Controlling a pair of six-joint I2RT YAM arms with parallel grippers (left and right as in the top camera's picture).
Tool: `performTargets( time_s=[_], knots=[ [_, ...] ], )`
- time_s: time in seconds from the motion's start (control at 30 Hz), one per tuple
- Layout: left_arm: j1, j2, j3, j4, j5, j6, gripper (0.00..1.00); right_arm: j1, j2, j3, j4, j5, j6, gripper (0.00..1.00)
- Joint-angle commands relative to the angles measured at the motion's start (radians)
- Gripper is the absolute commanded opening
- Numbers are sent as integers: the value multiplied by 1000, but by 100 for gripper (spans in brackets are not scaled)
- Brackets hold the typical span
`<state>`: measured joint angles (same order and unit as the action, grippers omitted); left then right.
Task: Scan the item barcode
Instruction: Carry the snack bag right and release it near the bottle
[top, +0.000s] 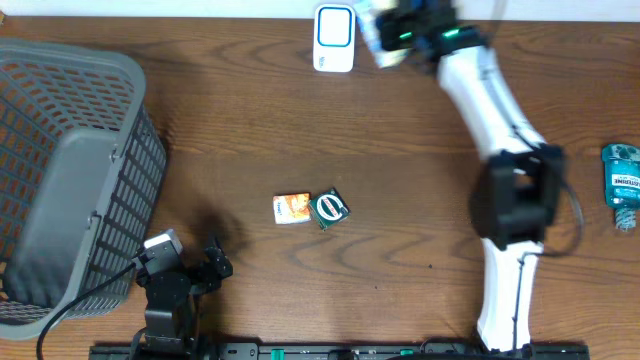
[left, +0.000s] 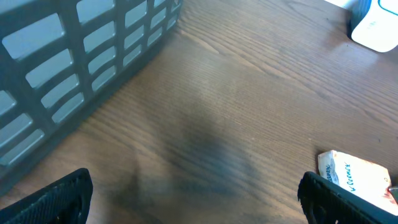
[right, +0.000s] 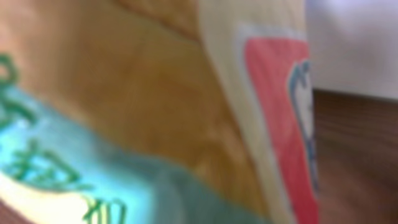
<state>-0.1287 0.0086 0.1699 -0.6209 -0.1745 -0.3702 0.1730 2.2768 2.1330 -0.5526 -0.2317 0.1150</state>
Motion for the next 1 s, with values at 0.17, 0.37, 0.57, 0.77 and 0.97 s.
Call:
performTargets(
  time_s=[0.17,0.37,0.57,0.77,0.97],
  knots=[
    [1,-5,-11,-8,-10,-9,98,-256,-102,6,-254,559,19,1],
    [1,-5,-11,-8,-10,-9,98,-414,48,0,-233,571,19,3],
    [1,-5,-11,-8,-10,-9,98,-525,178,0,-279,572,31,1],
    [1,-5,-11,-8,-10,-9,98,-622,122,5,-305,575,210,2],
    [1,-5,-11,-8,-10,-9,98,-650,-26,6,-298,381,222,99]
  ],
)
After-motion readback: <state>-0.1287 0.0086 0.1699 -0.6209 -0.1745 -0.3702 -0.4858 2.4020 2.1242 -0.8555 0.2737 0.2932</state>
